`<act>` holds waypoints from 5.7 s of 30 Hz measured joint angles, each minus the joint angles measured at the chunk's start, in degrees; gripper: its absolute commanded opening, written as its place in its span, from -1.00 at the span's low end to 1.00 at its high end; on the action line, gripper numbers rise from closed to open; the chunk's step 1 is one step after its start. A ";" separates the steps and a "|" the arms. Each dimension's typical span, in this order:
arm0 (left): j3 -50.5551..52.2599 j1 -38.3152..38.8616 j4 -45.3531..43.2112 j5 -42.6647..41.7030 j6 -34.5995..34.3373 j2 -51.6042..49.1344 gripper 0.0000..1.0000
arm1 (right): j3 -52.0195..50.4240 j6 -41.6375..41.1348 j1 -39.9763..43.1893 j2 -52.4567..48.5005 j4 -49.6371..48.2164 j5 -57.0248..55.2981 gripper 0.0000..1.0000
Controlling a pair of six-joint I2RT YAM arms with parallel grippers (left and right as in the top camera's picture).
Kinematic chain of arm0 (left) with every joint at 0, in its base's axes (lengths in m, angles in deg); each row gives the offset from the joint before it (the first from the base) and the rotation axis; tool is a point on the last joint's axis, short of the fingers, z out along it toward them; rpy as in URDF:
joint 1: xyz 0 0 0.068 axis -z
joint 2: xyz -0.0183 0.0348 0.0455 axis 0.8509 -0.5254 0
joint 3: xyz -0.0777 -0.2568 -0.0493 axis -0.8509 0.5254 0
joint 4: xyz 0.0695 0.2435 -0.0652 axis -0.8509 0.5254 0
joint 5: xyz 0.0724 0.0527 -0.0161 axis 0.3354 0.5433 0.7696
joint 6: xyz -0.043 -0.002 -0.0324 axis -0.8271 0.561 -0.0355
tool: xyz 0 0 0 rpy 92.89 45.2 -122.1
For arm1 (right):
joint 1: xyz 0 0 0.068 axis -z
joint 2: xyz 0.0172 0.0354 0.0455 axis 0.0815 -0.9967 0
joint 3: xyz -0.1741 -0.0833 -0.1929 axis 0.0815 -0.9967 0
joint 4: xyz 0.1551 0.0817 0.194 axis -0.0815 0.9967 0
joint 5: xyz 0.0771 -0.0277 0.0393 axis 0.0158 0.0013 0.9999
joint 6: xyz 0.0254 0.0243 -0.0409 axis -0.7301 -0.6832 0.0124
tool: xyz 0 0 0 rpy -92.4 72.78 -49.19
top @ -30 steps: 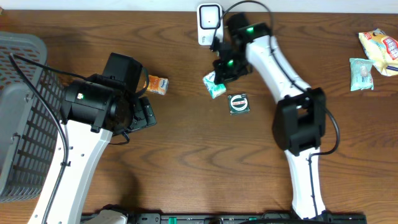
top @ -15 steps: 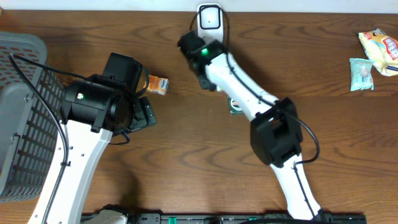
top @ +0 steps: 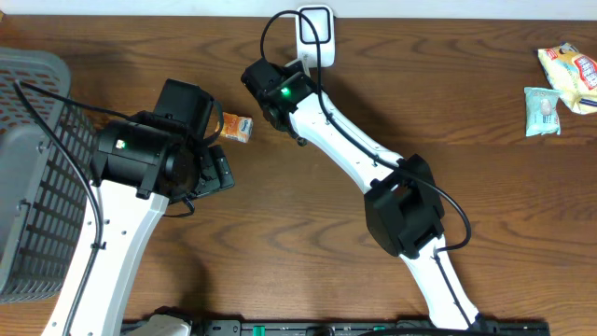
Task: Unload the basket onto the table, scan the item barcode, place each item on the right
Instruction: 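Hold the Kleenex pack up in front of the scanner, right gripper, then carry the Kleenex pack to the right edge and drop it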
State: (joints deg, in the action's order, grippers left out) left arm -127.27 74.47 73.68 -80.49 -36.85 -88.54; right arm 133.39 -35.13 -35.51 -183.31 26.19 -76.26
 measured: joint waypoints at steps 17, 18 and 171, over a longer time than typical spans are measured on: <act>0.00 0.00 0.00 0.00 0.00 0.00 0.95 | -0.04 7.34 -1.29 0.00 -10.95 -0.09 -0.98; 0.00 0.00 0.00 0.00 0.00 0.00 0.95 | -0.04 8.57 -1.22 0.00 -12.35 -0.09 -0.98; 0.00 0.00 0.00 0.00 0.00 0.00 0.96 | -0.33 14.75 53.51 0.33 -11.47 28.09 -0.97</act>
State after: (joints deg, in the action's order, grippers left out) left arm -127.27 74.47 73.68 -80.49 -36.85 -88.54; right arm 133.06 -20.38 18.00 -182.98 14.71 -48.18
